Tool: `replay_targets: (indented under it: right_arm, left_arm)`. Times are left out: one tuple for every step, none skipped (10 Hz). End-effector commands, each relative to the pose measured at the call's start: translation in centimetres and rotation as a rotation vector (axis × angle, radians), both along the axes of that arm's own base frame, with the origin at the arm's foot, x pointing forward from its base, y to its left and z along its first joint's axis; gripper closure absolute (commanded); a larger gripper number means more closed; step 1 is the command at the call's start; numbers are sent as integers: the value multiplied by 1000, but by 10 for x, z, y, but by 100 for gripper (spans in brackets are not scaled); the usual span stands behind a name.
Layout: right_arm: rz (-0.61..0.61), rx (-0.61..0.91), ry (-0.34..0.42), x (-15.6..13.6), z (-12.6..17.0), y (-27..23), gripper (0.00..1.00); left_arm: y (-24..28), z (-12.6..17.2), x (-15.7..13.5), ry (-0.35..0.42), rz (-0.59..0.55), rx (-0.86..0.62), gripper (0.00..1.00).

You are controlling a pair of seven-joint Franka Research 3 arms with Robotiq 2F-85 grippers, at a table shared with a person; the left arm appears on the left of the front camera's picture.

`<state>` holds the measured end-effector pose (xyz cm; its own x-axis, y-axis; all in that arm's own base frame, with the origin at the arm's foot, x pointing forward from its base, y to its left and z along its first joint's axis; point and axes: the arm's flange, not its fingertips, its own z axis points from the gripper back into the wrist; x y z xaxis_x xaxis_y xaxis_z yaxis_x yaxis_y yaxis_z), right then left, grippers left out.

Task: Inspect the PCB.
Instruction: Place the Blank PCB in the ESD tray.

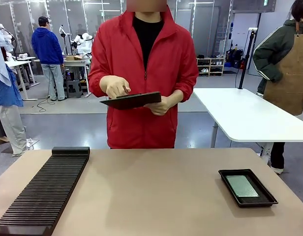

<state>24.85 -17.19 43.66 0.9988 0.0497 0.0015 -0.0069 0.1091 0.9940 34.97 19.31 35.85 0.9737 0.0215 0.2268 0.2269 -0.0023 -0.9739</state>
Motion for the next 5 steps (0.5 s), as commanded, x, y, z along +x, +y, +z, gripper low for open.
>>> replay_targets:
  right_arm:
    - [-1, -18, -7, 0, 4, 1, 0]
    - [-1, -18, -7, 0, 4, 1, 0]
    - [-1, -18, -7, 0, 4, 1, 0]
    - [-1, -18, -7, 0, 4, 1, 0]
    - [-1, -18, -7, 0, 4, 1, 0]
  left_arm:
    - [1, 0, -1, 2, 1, 15, 0]
    - [1, 0, -1, 2, 1, 15, 0]
    - [1, 0, -1, 2, 1, 15, 0]
    - [1, 0, -1, 2, 1, 15, 0]
    - [1, 0, -1, 2, 1, 15, 0]
